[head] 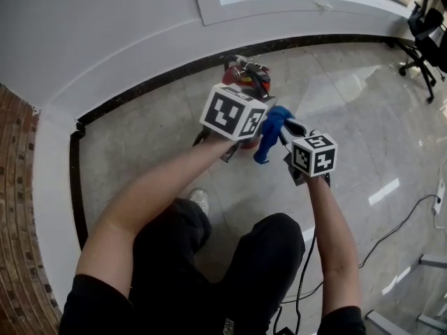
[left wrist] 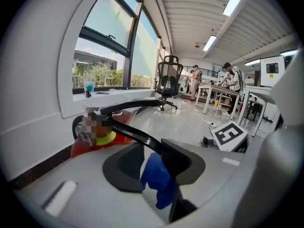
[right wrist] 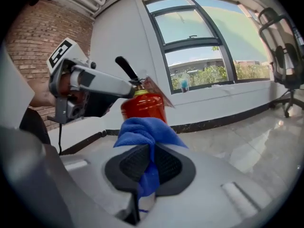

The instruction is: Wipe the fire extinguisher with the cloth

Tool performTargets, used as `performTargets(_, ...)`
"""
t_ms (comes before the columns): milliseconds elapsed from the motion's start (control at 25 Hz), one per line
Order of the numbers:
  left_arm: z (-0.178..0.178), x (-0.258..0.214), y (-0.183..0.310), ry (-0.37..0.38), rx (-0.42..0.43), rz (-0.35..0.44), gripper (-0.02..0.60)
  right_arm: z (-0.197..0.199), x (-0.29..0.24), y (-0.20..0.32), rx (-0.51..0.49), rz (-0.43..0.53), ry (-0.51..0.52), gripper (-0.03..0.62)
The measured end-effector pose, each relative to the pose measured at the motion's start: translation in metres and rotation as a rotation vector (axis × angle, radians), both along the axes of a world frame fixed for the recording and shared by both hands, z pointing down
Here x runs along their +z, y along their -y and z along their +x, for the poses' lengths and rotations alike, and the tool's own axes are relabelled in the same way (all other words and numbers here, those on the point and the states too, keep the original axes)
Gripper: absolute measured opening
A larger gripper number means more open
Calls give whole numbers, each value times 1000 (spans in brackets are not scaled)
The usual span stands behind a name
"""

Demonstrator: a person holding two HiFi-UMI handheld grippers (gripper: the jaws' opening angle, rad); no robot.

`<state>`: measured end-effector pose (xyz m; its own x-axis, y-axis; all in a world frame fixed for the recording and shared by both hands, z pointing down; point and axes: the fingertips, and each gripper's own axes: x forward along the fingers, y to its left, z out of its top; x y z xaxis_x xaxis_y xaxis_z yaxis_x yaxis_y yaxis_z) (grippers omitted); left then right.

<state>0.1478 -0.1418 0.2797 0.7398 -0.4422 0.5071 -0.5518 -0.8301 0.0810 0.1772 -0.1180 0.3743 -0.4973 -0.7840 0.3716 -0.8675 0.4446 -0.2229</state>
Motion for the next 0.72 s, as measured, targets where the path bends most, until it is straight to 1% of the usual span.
performTargets(120,-14,0,-11,25,36,-5,121,-2,-10,19,-14,33,-9,28)
performTargets(240,-37,0,-21,51,61,-7,120,-27,-18,23,-124,65,-33,28)
performTargets(360,-65,1,-25,81,62,0,117,-56,-18,18,-234,81,-65,28)
performTargets(440,-89,0,-24,103,43,12,112,-75,-17,14,-291,90,-73,28)
performTargets(560,-134,-1,-18,141,-13,33,97,-112,-17,5,-374,109,-87,28)
performTargets(640,-160,0,-12,164,-54,51,85,-135,-16,0,-401,114,-79,28)
performTargets(720,-181,-3,-3,177,-96,71,76,-153,-16,0,-402,116,-59,26)
